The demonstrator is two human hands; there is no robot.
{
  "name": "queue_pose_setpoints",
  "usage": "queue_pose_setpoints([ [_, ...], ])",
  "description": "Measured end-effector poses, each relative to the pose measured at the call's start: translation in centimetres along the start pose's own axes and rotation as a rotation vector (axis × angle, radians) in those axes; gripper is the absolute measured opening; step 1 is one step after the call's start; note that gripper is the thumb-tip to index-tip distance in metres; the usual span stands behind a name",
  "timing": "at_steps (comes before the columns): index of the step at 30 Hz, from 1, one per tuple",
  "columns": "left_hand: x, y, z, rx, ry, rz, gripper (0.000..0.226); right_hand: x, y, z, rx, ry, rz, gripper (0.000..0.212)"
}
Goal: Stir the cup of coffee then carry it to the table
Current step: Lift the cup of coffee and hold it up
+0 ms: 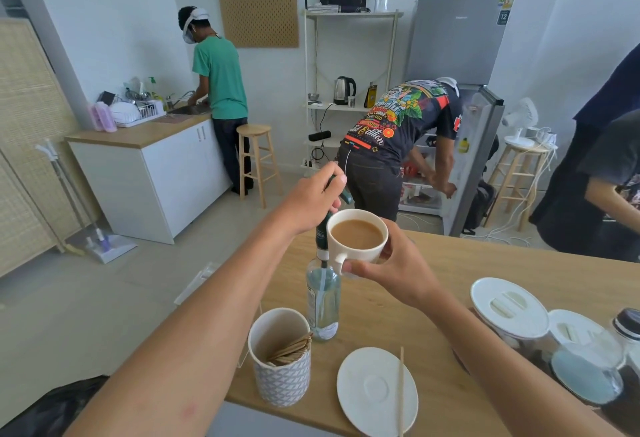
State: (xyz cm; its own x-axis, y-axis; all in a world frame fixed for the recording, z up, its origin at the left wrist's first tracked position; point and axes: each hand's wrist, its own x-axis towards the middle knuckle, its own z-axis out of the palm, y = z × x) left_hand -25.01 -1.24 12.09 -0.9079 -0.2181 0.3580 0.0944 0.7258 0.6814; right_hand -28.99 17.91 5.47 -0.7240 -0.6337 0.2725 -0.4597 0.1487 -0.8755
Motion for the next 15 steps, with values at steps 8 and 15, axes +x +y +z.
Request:
queue_pose_setpoints([
  [8,-0.2,0.1,-0.1,0.017,0.013,0.04,0.025,0.5,-0.3,0.4,0.018,0.014,0.002,0.092],
  [15,-0.1,0.0,-0.1,0.019,0.023,0.047,0.023,1.0,-0.3,0.6,0.024,0.013,-0.005,0.09],
])
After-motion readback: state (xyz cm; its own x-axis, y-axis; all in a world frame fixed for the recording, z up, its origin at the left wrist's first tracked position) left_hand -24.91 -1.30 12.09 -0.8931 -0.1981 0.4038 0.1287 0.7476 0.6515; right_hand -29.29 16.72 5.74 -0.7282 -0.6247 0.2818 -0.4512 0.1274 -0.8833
